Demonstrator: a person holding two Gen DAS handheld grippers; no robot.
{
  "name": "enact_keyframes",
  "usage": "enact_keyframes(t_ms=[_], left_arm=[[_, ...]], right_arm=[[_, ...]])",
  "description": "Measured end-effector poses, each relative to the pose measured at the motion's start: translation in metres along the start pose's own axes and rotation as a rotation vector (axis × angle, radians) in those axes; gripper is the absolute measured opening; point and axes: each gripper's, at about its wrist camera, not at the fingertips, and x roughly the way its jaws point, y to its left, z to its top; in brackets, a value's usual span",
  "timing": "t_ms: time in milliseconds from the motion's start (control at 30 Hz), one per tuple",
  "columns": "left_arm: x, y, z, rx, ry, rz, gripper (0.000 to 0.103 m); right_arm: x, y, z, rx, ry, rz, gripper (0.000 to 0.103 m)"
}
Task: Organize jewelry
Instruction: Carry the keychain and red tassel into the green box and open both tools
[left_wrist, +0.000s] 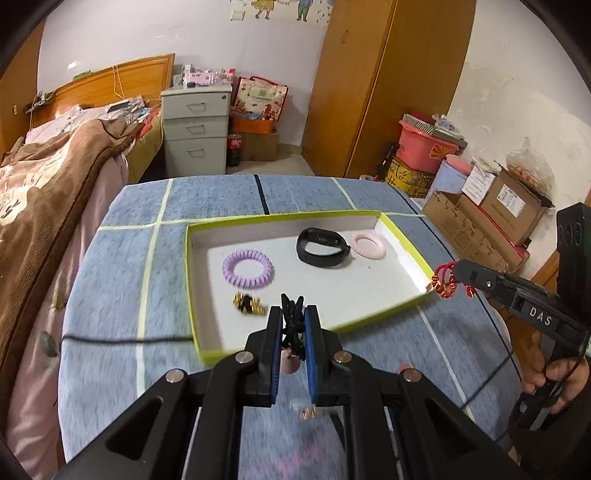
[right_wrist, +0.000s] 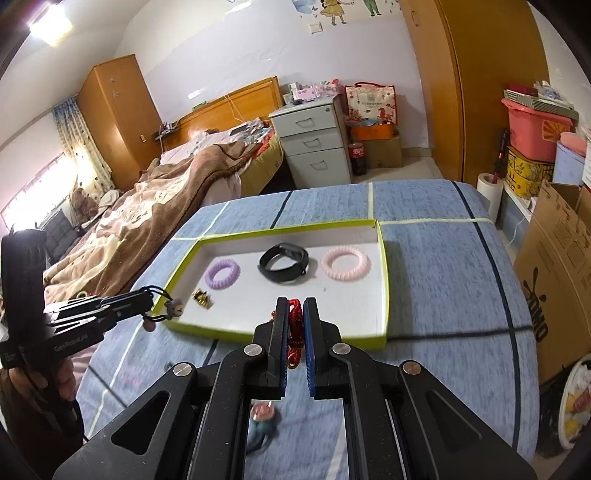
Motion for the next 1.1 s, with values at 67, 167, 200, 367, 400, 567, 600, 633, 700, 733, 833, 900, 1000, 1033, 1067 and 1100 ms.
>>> enact_keyframes(t_ms=[67, 167, 200, 367, 400, 567, 600, 633, 700, 733, 833, 900, 1000, 1033, 1067, 1100], left_arm=[[0.009, 0.0, 0.01, 0.01, -0.004, -0.013, 0.012], [0.026, 0.003, 0.022, -0.001, 0.006, -0.026, 0.012], [0.033, 0.003, 0.025, 0.006, 0.012, -0.021, 0.012], [0.064, 0.003, 0.037, 0.007, 0.053, -0.021, 0.012], [0.068, 0.003, 0.039, 0.004, 0.057, -0.026, 0.012], [0.085, 0.002, 0.045, -0.006, 0.075, -0.044, 0.012], [0.087, 0.002, 0.045, -0.006, 0.079, -0.044, 0.012], [0.09, 0.002, 0.045, -0.009, 0.084, -0.043, 0.012], [0.095, 0.003, 0.044, -0.01, 0.096, -0.039, 0.012], [0.096, 0.003, 0.043, -0.01, 0.1, -0.036, 0.012], [0.102, 0.003, 0.041, -0.001, 0.117, -0.006, 0.012], [0.103, 0.002, 0.04, 0.004, 0.12, 0.003, 0.013], [0.104, 0.002, 0.038, 0.004, 0.127, 0.001, 0.013], [0.105, 0.002, 0.038, 0.002, 0.129, 0.007, 0.013], [0.105, 0.001, 0.038, 0.012, 0.128, 0.025, 0.014], [0.104, -0.002, 0.037, 0.03, 0.121, 0.046, 0.016]], right_arm=[[0.01, -0.004, 0.005, 0.003, 0.012, -0.008, 0.008], [0.025, -0.011, 0.011, 0.005, 0.035, -0.02, 0.008], [0.03, -0.013, 0.013, 0.002, 0.043, -0.026, 0.008], [0.048, -0.022, 0.016, 0.004, 0.082, -0.048, 0.008], [0.05, -0.024, 0.017, 0.005, 0.086, -0.05, 0.008], [0.064, -0.028, 0.017, 0.005, 0.118, -0.063, 0.008], [0.066, -0.028, 0.017, 0.005, 0.123, -0.063, 0.008], [0.068, -0.028, 0.017, 0.005, 0.126, -0.066, 0.008], [0.07, -0.029, 0.017, 0.001, 0.131, -0.069, 0.008], [0.071, -0.029, 0.016, -0.001, 0.132, -0.072, 0.008], [0.074, -0.03, 0.016, -0.015, 0.141, -0.102, 0.008], [0.076, -0.03, 0.016, -0.029, 0.146, -0.123, 0.008], [0.08, -0.029, 0.014, -0.048, 0.157, -0.157, 0.008], [0.08, -0.03, 0.014, -0.046, 0.16, -0.157, 0.008], [0.08, -0.031, 0.014, -0.046, 0.163, -0.156, 0.008], [0.08, -0.031, 0.014, -0.049, 0.163, -0.162, 0.008]])
